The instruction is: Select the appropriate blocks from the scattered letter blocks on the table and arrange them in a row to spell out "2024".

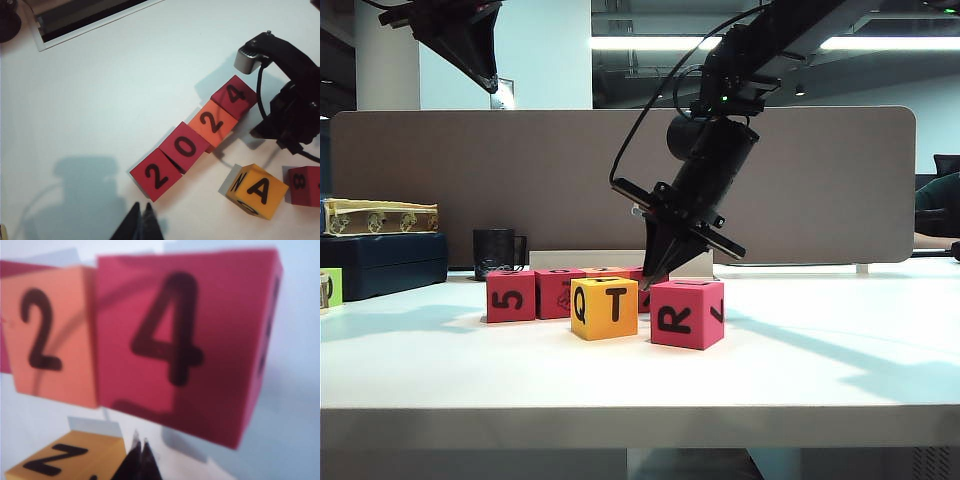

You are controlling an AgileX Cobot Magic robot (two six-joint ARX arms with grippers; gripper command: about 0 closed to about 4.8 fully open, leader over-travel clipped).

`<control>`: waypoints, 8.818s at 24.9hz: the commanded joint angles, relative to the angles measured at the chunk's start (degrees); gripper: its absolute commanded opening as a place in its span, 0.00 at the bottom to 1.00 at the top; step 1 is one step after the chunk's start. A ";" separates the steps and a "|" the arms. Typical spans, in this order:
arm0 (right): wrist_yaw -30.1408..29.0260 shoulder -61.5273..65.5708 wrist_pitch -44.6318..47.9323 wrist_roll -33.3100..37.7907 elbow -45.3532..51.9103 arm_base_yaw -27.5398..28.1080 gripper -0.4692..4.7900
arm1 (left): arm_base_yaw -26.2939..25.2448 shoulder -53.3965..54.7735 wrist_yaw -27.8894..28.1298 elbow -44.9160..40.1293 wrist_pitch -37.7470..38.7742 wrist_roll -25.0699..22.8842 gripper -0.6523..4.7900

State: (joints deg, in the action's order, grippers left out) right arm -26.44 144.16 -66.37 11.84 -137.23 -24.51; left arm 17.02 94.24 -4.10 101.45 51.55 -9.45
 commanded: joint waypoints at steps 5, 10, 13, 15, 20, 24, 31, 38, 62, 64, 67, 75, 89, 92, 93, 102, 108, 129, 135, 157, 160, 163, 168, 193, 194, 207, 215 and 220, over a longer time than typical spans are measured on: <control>7.69 -1.86 -4.22 -1.81 -0.17 0.57 0.09 | 0.04 -0.20 -0.15 0.22 -0.48 -0.22 0.11; 11.58 -2.03 -0.57 -1.81 -0.15 1.22 0.09 | 0.04 -0.20 -0.17 0.22 -0.33 -0.22 0.11; 15.45 -1.90 4.96 -1.81 -0.09 1.22 0.09 | 0.04 -0.20 -0.13 0.22 0.24 -0.20 0.11; 16.46 -1.90 7.56 -1.81 -0.09 1.25 0.09 | 0.04 -0.20 -0.13 0.22 0.20 -0.20 0.11; 16.55 -1.60 11.17 -1.77 -0.09 1.16 0.09 | 0.04 -0.20 -0.13 0.22 0.24 -0.20 0.11; 16.20 -0.92 10.49 -1.77 -0.04 1.14 0.09 | 0.04 -0.20 -0.13 0.24 0.24 -0.22 0.11; 13.46 0.17 9.57 -1.81 -0.04 0.96 0.09 | 0.04 -0.20 -0.13 0.24 0.13 -0.22 0.11; 11.23 0.20 10.88 -1.81 -0.04 -0.02 0.09 | 0.04 -0.20 -0.13 0.24 0.15 -0.22 0.11; 7.82 0.17 7.67 -1.77 -0.04 -5.55 0.09 | 0.04 -0.20 -0.02 0.24 0.24 -0.63 0.11; 7.58 0.17 7.58 -1.77 -0.04 -6.40 0.09 | 0.04 -0.20 -0.02 0.24 0.26 -0.63 0.11; 7.30 0.17 7.67 -1.77 -0.04 -7.34 0.09 | 0.04 -0.20 -0.02 0.24 0.26 -0.63 0.11; 6.95 0.17 7.54 -1.73 -0.04 -8.11 0.09 | 0.04 -0.20 0.00 0.24 0.50 -0.61 0.11; 7.50 -0.68 7.45 -1.73 -0.17 -7.63 0.09 | -0.02 -0.28 1.88 0.26 0.35 -0.09 0.11; 9.90 -1.60 6.43 -1.77 -0.17 -7.13 0.09 | -1.42 -0.63 3.17 0.35 0.96 -0.37 0.11; 10.03 -1.90 6.10 -1.79 -0.20 -7.02 0.09 | -2.21 -0.72 2.91 0.35 1.25 -0.22 0.11; 10.05 -7.87 5.55 -2.71 -0.20 -6.67 0.09 | -14.16 -1.77 -7.89 0.33 5.22 3.04 0.11; 11.98 -15.12 5.53 -3.98 -0.20 -8.15 0.09 | -19.34 -2.08 -11.58 -0.26 6.60 3.85 0.11; 25.03 -32.44 -6.84 -10.45 -0.15 -15.91 0.09 | -18.34 -29.79 -11.08 -43.15 -18.08 7.28 0.11; 25.00 -33.16 -8.68 -10.45 -0.15 -15.93 0.09 | -18.34 -45.13 -8.09 -57.59 -22.03 7.76 0.11; 25.03 -33.05 -8.44 -10.40 -0.15 -15.89 0.09 | -18.34 -52.06 -7.91 -63.43 -16.50 7.98 0.11; 25.00 -33.03 -8.37 -10.40 -0.15 -15.91 0.09 | -18.34 -52.06 -7.89 -63.43 -16.50 7.98 0.11; 25.03 -33.03 -8.37 -10.40 -0.15 -15.87 0.09 | -18.34 -52.06 -7.91 -63.43 -16.50 7.98 0.11; 25.00 -33.03 -8.37 -10.40 -0.15 -15.89 0.09 | -18.34 -52.11 -7.91 -63.43 -16.48 7.98 0.11; 25.00 -33.03 -8.33 -10.40 -0.13 -15.87 0.09 | -18.40 -92.52 -2.97 -100.89 -47.95 12.46 0.11; 25.05 -33.03 -8.35 -10.40 -0.13 -15.87 0.09 | -18.40 -93.09 -2.99 -100.89 -46.93 11.56 0.11; 25.03 -33.03 -8.35 -10.40 -0.13 -15.87 0.09 | -16.85 -94.09 -2.56 -100.89 -41.44 5.51 0.11; 25.03 -33.03 -8.35 -10.40 -0.13 -15.87 0.09 | -16.85 -94.09 -2.56 -100.89 -41.62 6.69 0.11; 25.03 -33.03 -8.35 -10.40 -0.13 -15.87 0.09 | -16.85 -94.09 -2.54 -100.89 -41.62 6.69 0.11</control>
State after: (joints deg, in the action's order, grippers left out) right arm -1.48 111.42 -75.35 1.61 -137.14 -40.29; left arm 0.10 0.12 -6.68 0.51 9.74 -2.96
